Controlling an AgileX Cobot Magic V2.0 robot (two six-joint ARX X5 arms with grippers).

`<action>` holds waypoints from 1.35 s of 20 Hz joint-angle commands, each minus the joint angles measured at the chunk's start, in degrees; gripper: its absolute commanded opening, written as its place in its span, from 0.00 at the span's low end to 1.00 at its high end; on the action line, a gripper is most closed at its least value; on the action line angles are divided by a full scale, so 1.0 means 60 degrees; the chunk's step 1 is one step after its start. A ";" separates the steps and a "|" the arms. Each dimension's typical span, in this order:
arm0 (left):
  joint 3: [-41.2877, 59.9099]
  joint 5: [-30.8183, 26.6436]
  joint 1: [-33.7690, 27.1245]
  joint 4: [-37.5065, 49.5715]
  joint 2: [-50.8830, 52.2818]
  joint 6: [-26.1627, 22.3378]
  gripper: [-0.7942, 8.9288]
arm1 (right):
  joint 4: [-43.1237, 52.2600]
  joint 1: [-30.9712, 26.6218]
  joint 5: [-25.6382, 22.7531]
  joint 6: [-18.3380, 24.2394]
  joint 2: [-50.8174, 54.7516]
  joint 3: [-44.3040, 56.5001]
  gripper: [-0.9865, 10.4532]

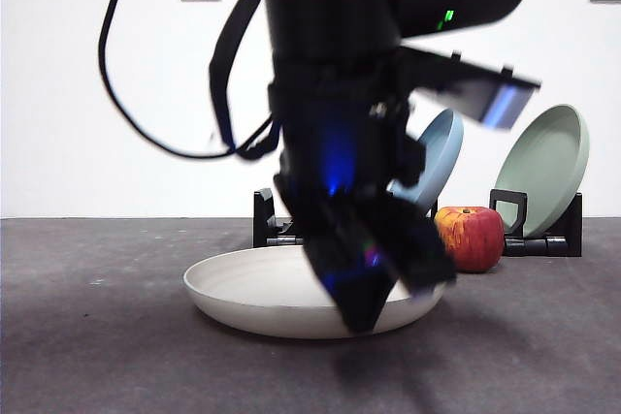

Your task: Take the yellow plate from the plate rack,put the plate on the table,take the apple from the table,put the apple in the plate

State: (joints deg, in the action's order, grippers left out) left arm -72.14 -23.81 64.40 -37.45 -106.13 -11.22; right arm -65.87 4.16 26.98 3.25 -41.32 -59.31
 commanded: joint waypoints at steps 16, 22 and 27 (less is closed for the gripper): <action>-0.3512 0.2947 0.0004 -0.1858 0.6404 0.2612 0.28 | 0.6266 0.0874 -0.1257 -0.0299 -0.5916 -0.0036 0.70; -0.3512 0.2998 0.0004 -0.2364 0.7264 0.2962 0.28 | 0.8389 0.1486 -0.2546 -0.0124 -0.7970 -0.0036 0.72; -0.3512 0.2983 0.0004 -0.2703 0.7275 0.2954 0.28 | 0.9592 0.1643 -0.3009 -0.0091 -0.9278 -0.0036 0.72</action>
State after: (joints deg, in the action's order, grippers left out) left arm -93.34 -6.02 64.40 -53.91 -62.54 6.09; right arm -8.73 13.89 9.04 2.39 -96.64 -59.37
